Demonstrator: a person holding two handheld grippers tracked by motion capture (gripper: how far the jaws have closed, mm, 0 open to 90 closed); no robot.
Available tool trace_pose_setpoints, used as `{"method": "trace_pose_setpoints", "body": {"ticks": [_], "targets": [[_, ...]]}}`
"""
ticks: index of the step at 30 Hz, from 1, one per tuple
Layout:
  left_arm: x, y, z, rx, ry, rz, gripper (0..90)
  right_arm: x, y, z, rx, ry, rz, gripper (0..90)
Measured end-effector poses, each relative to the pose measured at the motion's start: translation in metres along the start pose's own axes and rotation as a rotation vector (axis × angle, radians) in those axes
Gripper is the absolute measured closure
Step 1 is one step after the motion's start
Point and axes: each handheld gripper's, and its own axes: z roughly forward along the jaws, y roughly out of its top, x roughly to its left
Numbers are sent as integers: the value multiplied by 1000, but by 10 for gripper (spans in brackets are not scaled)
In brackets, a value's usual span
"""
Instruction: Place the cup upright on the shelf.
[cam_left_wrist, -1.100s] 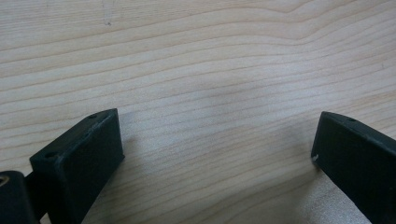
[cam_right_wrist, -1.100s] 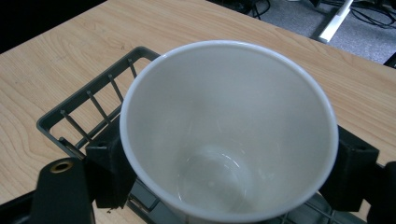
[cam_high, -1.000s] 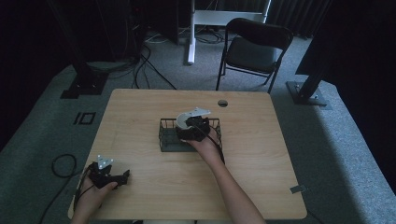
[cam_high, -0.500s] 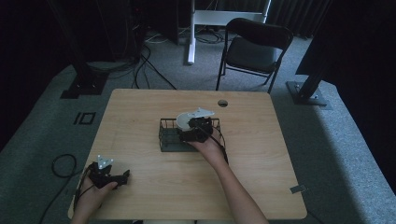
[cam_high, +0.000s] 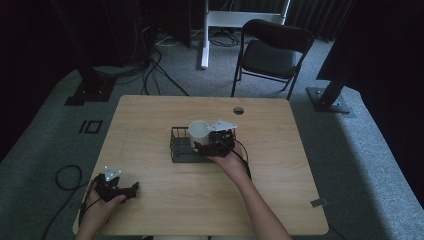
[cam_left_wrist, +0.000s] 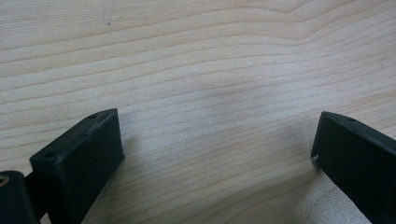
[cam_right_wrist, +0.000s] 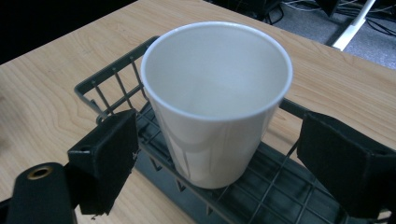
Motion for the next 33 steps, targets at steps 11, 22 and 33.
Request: {"method": "trace_pose_setpoints", "body": {"ticks": [11,22,33], "targets": [[0,0,0,-2,0,-1,23,-4,-9,-18,-13,-16,-7,127],[0,0,0,-2,-1,-2,23,-16,-23,-35,-14,-47,-3,127],[0,0,0,-1,0,0,23,-32,-36,-57,-24,-91,11,127]]}}
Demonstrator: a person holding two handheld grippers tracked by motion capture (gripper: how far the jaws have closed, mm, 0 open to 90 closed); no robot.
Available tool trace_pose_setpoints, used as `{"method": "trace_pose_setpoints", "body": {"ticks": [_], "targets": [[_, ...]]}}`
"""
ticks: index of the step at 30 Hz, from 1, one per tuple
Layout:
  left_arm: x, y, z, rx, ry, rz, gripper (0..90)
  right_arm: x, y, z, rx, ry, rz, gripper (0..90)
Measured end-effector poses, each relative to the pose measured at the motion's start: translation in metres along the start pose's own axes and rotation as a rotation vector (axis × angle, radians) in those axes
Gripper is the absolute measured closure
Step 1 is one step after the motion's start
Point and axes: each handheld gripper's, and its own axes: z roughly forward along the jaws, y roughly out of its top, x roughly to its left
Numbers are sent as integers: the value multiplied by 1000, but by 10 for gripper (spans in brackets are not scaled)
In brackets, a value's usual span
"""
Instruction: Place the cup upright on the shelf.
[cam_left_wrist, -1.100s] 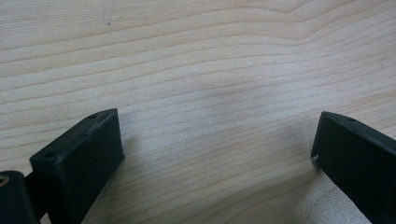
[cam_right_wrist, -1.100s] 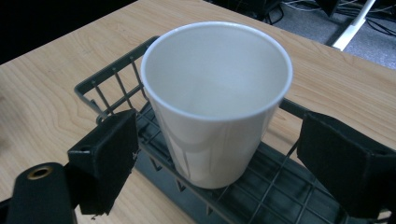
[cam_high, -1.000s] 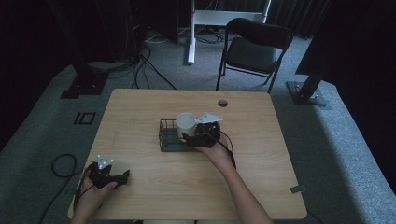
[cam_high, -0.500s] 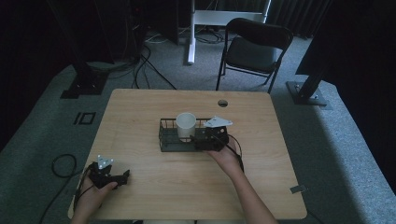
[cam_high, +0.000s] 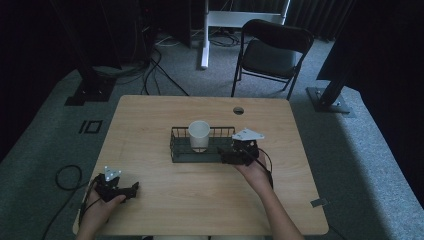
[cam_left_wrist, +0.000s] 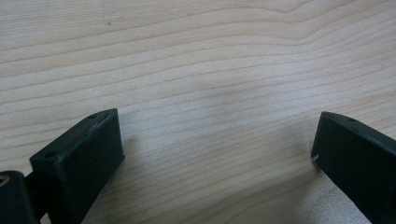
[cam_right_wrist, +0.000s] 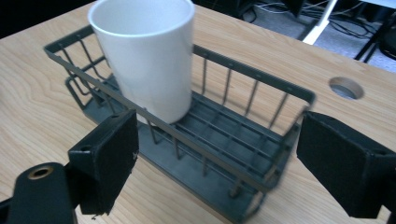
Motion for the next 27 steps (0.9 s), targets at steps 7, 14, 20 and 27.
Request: {"method": "trace_pose_setpoints", "body": {"ticks": [7,14,20,27], "targets": [[0,0,0,-1,0,-3,23,-10,-12,-9,4,-31,4,127],[0,0,0,1,0,-1,23,-22,-29,-17,12,-60,31,127],[0,0,0,1,0,-1,23,-32,-42,-22,12,-77,56,127],[0,0,0,1,0,-1,23,-46,-62,-31,17,-118,90,128]]}}
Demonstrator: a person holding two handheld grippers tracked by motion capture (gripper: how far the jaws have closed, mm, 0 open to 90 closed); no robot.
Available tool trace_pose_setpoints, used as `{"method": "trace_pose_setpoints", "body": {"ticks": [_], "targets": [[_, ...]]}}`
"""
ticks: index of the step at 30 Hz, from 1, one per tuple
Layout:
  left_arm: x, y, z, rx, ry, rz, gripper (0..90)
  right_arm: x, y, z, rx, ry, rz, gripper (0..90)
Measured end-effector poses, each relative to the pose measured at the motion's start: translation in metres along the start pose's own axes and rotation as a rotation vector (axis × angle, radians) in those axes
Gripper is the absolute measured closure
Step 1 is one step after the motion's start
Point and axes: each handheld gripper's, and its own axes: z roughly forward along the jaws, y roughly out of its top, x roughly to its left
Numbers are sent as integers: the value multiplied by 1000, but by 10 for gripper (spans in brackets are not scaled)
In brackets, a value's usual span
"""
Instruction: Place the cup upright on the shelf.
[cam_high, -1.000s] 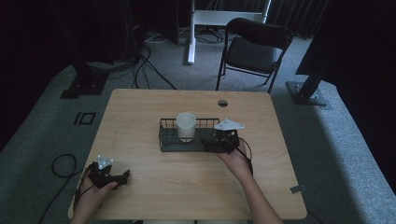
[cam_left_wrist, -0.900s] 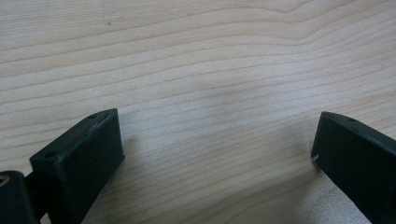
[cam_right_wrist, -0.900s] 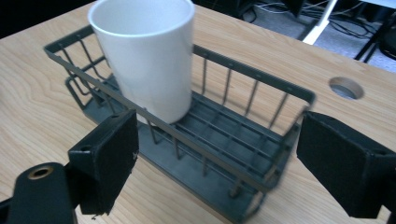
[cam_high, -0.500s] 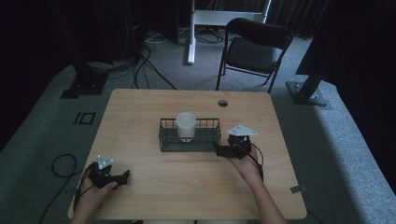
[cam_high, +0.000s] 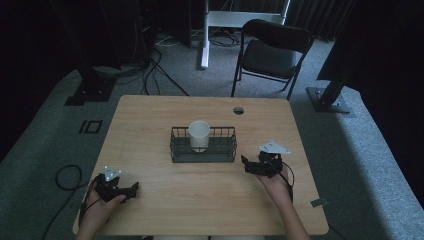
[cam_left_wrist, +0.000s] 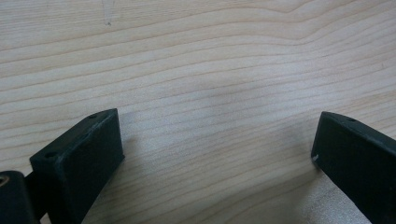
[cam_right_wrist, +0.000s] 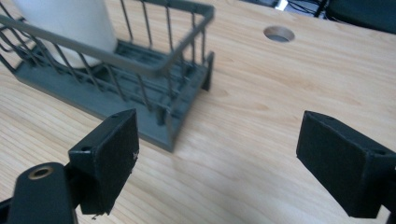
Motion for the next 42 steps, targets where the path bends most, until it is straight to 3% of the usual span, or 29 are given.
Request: {"method": "trace_pose_setpoints", "body": {"ticks": [18,42], "targets": [[0,0,0,0,1,1,23,-31,-45,-9,52,-84,59,129],[0,0,0,0,1,1,23,-50,-89,-15,165,-129,68,134]]}}
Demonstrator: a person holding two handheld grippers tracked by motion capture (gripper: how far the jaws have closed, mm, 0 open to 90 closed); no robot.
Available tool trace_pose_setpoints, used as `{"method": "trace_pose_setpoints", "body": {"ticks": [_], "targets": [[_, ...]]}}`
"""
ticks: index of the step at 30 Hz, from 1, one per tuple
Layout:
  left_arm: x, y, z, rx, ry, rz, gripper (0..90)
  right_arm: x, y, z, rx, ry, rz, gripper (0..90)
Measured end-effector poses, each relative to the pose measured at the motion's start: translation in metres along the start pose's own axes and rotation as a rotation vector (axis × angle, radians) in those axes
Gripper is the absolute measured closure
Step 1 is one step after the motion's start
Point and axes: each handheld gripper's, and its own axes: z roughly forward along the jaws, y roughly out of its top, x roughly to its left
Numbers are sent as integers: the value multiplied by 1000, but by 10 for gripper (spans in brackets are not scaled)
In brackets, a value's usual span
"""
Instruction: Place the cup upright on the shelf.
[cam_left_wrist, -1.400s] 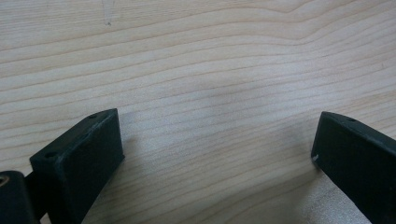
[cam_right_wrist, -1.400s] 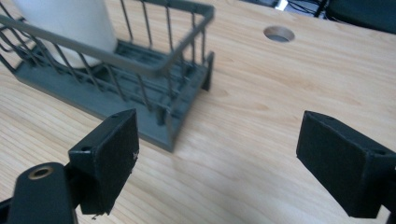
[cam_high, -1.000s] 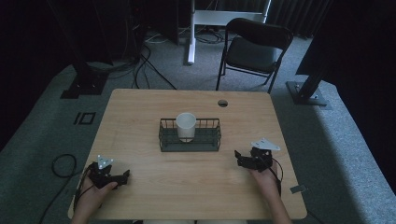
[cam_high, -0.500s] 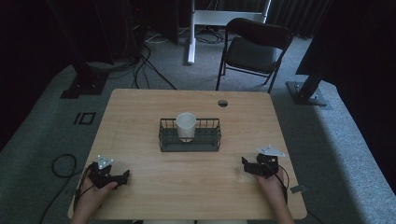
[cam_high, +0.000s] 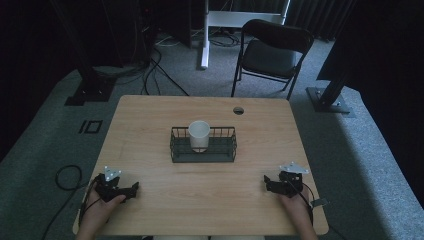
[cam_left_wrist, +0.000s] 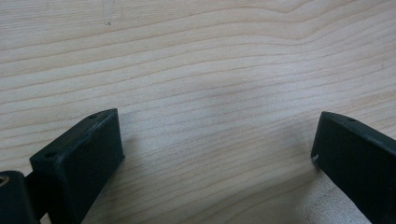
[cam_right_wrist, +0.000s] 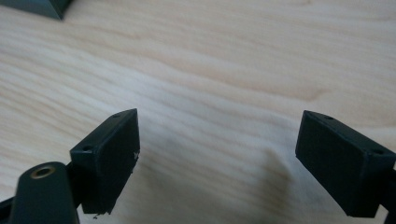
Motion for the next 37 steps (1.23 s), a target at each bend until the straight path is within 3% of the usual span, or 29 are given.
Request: {"method": "trace_pose_setpoints", "body": {"ticks": [11,14,22,37], "targets": [[0,0,0,0,0,0,23,-6,-10,-5,29,10,13,136],[0,0,0,0,0,0,23,-7,-11,-7,39,37,17,141],[0,0,0,0,0,0,23,-5,-16,-8,8,51,4,139],[0,0,0,0,0,0,23,-5,-16,-8,9,49,7,137]]}}
